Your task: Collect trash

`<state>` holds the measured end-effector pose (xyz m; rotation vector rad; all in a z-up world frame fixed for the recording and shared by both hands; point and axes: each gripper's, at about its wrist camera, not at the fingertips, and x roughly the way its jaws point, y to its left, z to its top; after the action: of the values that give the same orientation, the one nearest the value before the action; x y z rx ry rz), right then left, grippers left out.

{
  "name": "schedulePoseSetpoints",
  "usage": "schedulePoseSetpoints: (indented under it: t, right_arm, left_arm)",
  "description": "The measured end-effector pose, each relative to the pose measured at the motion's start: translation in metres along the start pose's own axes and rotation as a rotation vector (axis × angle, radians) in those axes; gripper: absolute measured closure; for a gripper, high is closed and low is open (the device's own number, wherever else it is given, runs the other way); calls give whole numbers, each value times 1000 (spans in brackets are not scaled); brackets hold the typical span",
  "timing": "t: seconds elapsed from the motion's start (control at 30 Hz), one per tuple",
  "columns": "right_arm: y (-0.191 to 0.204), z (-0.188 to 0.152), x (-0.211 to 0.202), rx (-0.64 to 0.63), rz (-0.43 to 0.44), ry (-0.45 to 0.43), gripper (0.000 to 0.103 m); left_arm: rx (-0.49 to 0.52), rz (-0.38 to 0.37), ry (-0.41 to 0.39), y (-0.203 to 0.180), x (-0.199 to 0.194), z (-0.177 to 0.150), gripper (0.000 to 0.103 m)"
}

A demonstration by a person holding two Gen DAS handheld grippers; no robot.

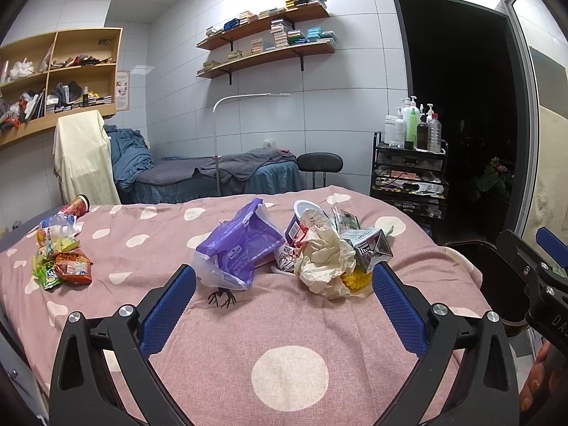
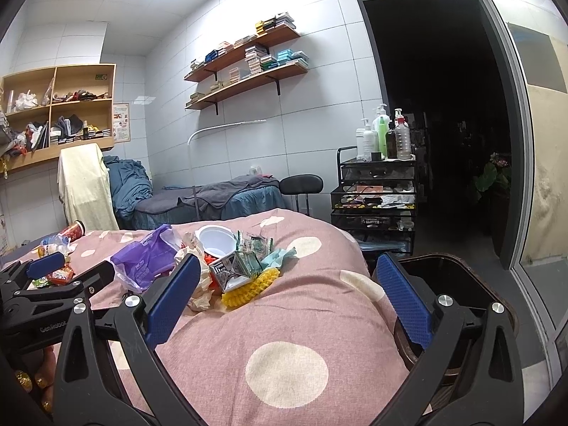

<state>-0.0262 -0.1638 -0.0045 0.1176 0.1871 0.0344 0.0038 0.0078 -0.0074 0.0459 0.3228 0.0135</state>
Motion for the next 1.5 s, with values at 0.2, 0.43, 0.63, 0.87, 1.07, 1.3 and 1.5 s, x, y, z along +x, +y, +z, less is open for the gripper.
schedulePoseSetpoints:
  t: [0.2, 0.43, 0.63, 0.87, 1.07, 1.3, 1.5]
  right_arm:
    - [2, 1, -1, -3, 2, 5, 5]
    - [4, 0, 0, -8, 5, 8, 5]
    - [5, 0, 0, -11, 5, 10, 5]
    - [5, -1, 1, -11, 6, 13, 5]
    - [6, -2, 2, -12, 8, 21, 5]
    - [7, -3, 4, -13, 6, 27, 5]
    - [7, -5, 8, -17, 10, 46, 5]
  left_arm:
    - [-1, -1, 2, 1, 1, -1, 5]
    - [-5, 0, 4, 3, 1, -3, 5]
    - [-6, -1, 6, 3, 2, -3, 5]
    - [-7, -1, 9, 4, 2, -5, 5]
    - [-13, 1, 17, 6, 4, -9, 5]
    - [-15, 1, 26, 7, 6, -9, 5]
    - [-14, 4, 40, 6, 9, -8, 5]
